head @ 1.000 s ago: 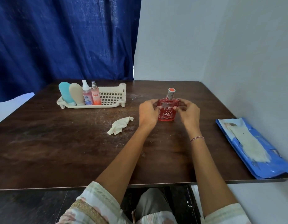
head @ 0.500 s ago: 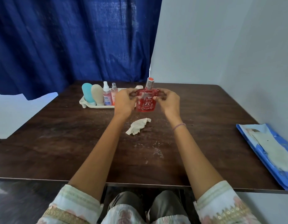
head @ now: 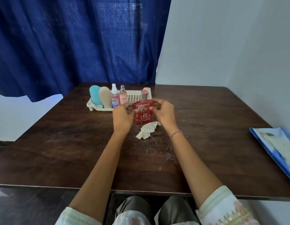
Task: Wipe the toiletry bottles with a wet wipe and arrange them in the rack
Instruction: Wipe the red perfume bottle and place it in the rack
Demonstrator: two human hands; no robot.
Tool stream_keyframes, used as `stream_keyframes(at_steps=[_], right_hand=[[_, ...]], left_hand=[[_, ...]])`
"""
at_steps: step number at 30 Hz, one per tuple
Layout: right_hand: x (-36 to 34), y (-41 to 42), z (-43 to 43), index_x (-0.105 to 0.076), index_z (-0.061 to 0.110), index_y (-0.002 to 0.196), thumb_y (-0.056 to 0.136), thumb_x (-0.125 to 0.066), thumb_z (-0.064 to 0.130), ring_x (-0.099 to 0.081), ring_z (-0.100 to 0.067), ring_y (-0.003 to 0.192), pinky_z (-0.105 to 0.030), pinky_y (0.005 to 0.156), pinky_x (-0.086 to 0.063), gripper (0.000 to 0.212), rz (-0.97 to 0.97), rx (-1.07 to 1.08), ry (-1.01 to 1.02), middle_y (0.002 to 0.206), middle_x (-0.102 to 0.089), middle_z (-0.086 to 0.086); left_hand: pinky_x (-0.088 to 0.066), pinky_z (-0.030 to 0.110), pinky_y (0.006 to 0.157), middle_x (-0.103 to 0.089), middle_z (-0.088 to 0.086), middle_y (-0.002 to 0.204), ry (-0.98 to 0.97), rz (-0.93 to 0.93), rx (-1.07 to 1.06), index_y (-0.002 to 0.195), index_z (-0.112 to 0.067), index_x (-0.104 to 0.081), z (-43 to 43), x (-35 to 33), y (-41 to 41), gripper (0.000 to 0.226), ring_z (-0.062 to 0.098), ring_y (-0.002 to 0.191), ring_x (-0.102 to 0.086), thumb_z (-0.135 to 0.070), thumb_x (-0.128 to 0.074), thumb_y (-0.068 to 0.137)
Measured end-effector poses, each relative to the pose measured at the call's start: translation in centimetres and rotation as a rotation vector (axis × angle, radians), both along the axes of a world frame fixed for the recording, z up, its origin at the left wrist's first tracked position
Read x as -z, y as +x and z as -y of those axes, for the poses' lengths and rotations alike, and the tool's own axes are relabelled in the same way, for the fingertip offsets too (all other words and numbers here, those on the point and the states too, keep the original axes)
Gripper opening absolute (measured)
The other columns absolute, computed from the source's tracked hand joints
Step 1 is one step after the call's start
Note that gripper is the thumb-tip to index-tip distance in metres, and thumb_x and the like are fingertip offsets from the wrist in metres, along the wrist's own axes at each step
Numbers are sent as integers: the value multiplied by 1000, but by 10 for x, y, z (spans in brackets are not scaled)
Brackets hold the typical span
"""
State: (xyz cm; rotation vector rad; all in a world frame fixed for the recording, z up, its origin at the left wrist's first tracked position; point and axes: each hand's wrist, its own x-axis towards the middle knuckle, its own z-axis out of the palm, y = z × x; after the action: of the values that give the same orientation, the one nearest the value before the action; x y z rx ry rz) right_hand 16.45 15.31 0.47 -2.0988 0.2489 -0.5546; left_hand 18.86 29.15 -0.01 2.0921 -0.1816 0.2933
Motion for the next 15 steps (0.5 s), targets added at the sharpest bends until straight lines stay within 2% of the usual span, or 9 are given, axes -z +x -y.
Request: stream_keyframes(at_steps=[3, 6, 7, 9, 10, 12, 15], right_hand=[[1, 2, 1, -60, 11, 124, 85, -66, 8, -63, -13, 102, -30, 92, -51, 39, -21, -2, 1, 114, -67, -7], [2, -3, 0, -59, 11, 125, 85, -66, 7, -62, -9, 99, -18, 87, -48, 40, -19, 3, -27, 115, -66, -5], [2, -6, 0, -58, 10, 125, 85, -66, 7, -62, -10, 99, -18, 87, -48, 41, -2, 17, -62, 116, -65, -5], [5, -12, 0, -59, 10, 123, 84, -66, 6, -61, -13, 98, -25, 91, -50, 39, 26, 75, -150, 117, -63, -6], [8, -17, 0, -60, 11, 121, 85, -66, 8, -61, -13, 94, -28, 91, -51, 37, 18, 112, -189, 114, -62, -6], [14, -26, 1, -61, 14, 116, 87, -66, 15, -62, -12, 85, -27, 85, -52, 30, -32, 160, -230, 104, -65, -5], [18, -38, 1, -59, 17, 109, 87, -66, 26, -66, -18, 89, -27, 74, -46, 25, -147, 189, -281, 101, -69, -3]], left_hand=[[-52, 27, 88, -69, 5, 111, -39, -31, 2, 121, -10, -63, 0, 3, -1, 34, 9, 96, -61, -13, -66, 87], [-53, 28, 88, -68, 5, 115, -72, -53, 3, 125, -11, -59, -1, 6, -4, 40, 12, 101, -63, -17, -67, 87], [-52, 26, 87, -67, 4, 116, -85, -57, 0, 128, -11, -57, -1, 7, -6, 44, 12, 102, -62, -18, -68, 86], [-51, 26, 85, -66, 3, 112, -130, -50, -43, 132, -11, -52, -2, 10, -10, 52, 13, 101, -63, -23, -70, 85], [-52, 26, 82, -66, 2, 106, -149, -37, -89, 129, -10, -53, -3, 13, -14, 50, 14, 98, -63, -26, -70, 85], [-48, 27, 76, -61, -1, 90, -168, -11, -181, 110, -10, -54, -4, 19, -24, 35, 17, 91, -62, -29, -69, 85], [-47, 34, 77, -54, -3, 81, -124, -64, -201, 91, -13, -48, -1, 29, -34, 28, 20, 87, -59, -28, -70, 85]])
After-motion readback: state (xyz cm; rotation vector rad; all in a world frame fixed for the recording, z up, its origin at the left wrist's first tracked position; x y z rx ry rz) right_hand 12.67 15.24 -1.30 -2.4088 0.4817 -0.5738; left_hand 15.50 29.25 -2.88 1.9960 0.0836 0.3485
